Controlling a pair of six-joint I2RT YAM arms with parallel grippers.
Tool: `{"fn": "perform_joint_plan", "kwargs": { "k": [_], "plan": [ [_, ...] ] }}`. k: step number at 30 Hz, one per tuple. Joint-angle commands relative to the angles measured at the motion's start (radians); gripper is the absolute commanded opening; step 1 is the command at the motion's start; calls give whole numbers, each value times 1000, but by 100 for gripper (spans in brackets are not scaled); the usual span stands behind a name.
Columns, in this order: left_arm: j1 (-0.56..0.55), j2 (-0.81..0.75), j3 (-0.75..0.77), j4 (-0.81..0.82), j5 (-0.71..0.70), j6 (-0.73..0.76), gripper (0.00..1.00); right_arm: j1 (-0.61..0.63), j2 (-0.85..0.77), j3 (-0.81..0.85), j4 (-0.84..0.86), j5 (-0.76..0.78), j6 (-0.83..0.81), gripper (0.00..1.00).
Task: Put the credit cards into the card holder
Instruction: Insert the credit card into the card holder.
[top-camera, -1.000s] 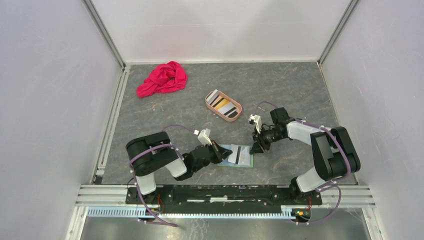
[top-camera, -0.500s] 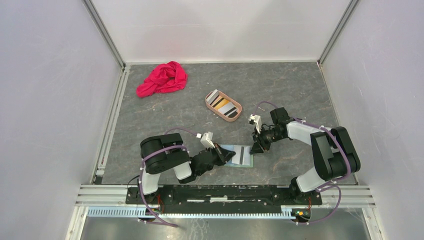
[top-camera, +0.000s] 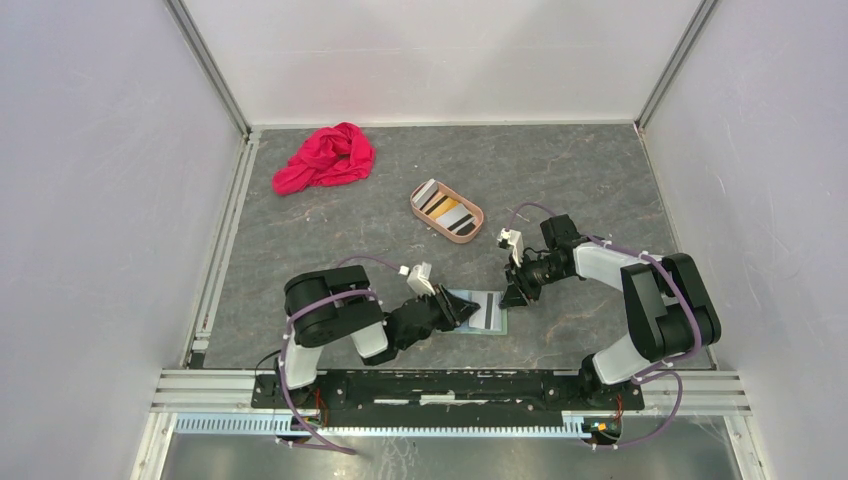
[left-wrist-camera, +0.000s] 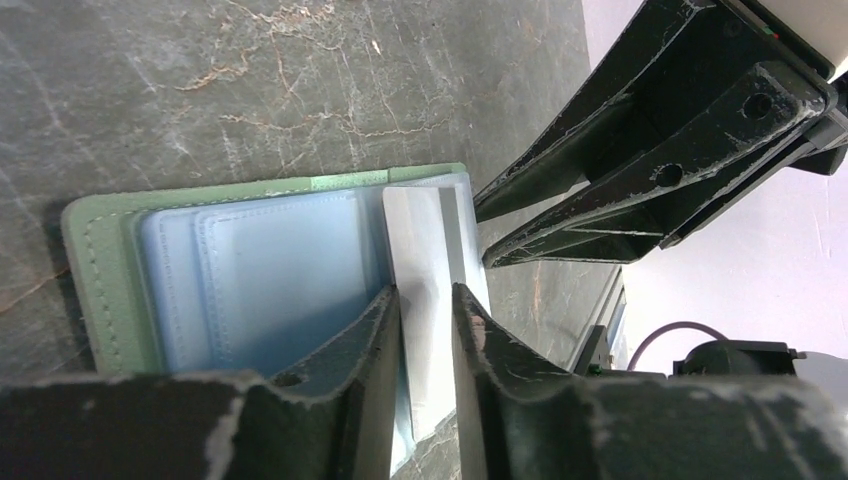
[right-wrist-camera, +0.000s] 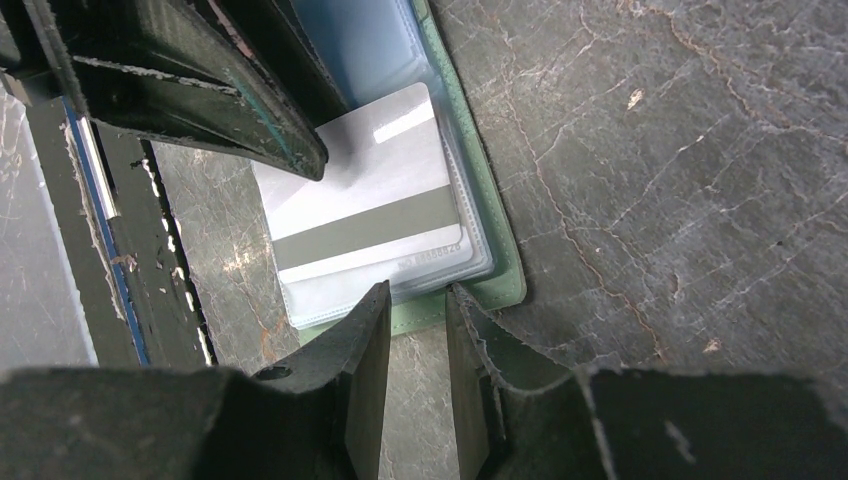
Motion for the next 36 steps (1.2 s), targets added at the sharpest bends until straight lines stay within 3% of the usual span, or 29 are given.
{"fn": "perform_joint_plan", "kwargs": {
  "k": [1, 12, 27, 36],
  "plan": [
    [-20, -59, 32, -117, 53, 9, 35, 12, 1, 15, 10, -10, 5, 32],
    [-28, -277, 194, -733, -10, 127, 61, 13, 3, 18, 7, -11, 5, 32],
    [-87, -238, 444, -1049, -11, 171, 61, 17, 5, 20, 6, -13, 4, 32],
    [-109, -267, 463, -1058, -37, 236, 62, 18, -2, 23, 4, -13, 3, 33]
  ]
}}
